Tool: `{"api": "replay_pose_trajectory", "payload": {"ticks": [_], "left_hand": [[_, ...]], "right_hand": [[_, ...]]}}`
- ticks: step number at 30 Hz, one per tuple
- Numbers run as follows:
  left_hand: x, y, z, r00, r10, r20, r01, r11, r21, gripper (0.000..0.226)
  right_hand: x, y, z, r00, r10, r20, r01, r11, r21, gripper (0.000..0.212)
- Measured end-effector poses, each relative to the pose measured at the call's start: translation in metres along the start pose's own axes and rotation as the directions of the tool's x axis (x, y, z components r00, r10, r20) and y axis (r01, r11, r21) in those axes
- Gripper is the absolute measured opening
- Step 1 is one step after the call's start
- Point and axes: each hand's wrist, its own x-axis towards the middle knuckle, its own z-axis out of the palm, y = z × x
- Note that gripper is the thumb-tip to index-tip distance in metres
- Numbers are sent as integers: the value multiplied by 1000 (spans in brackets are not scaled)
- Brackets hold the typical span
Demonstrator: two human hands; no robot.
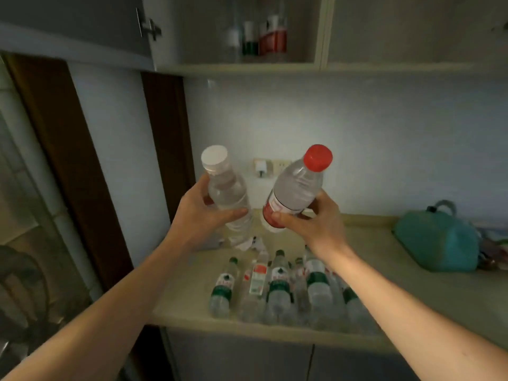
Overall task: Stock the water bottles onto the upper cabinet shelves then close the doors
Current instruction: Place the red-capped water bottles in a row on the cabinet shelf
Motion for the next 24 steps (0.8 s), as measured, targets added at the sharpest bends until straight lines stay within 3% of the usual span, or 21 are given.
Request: {"api": "replay_pose_trajectory", "payload": {"ticks": [11, 15, 24], "left_hand": [[162, 112, -27, 946, 261, -192, -278, 958, -64, 63], [225, 126, -35, 930, 282, -238, -319, 938, -136, 52], [375, 113, -47, 928, 271, -255, -323, 928, -187, 59]], "right_hand": [[153, -121, -53, 962, -239, -132, 239, 971, -19, 57], [211, -133, -54, 945, -260, -198, 263, 965, -13, 59], [351, -150, -32, 920, -298, -254, 296, 954, -44, 49]]}}
